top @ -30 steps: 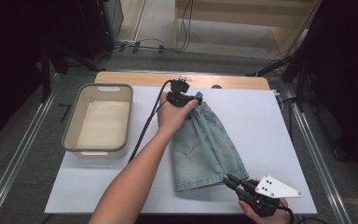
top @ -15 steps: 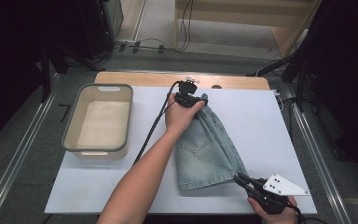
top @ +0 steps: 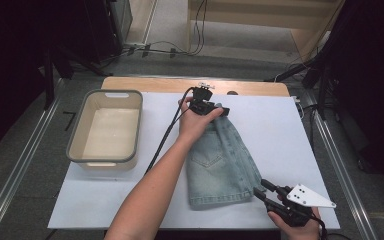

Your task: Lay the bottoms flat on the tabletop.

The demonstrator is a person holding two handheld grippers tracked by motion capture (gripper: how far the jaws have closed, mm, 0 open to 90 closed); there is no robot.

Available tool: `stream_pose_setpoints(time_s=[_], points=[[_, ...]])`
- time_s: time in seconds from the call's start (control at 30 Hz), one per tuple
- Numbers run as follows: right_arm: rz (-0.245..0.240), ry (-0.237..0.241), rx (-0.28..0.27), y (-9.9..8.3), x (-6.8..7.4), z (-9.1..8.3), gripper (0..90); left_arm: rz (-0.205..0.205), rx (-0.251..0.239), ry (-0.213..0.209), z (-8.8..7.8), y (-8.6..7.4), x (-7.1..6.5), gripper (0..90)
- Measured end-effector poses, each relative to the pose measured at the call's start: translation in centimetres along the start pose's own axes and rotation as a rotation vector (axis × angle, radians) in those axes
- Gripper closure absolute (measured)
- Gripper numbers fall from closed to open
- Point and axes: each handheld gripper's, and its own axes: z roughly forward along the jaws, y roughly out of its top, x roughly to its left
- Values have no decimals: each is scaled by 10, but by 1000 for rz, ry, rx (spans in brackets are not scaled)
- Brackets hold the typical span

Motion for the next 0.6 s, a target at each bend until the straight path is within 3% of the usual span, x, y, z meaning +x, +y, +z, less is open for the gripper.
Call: stream_pose_setpoints(time_s=[0.13, 0.37, 0.6], points=[[24, 1, -22, 3, -1, -2, 397, 9, -23, -24, -9, 3, -1, 64], [0, 48, -26, 9, 13, 3, 352, -26, -37, 3, -25, -6, 16, 61], [-55, 130, 11, 14, 44, 29, 342, -57, 19, 51, -33, -27, 32, 64]])
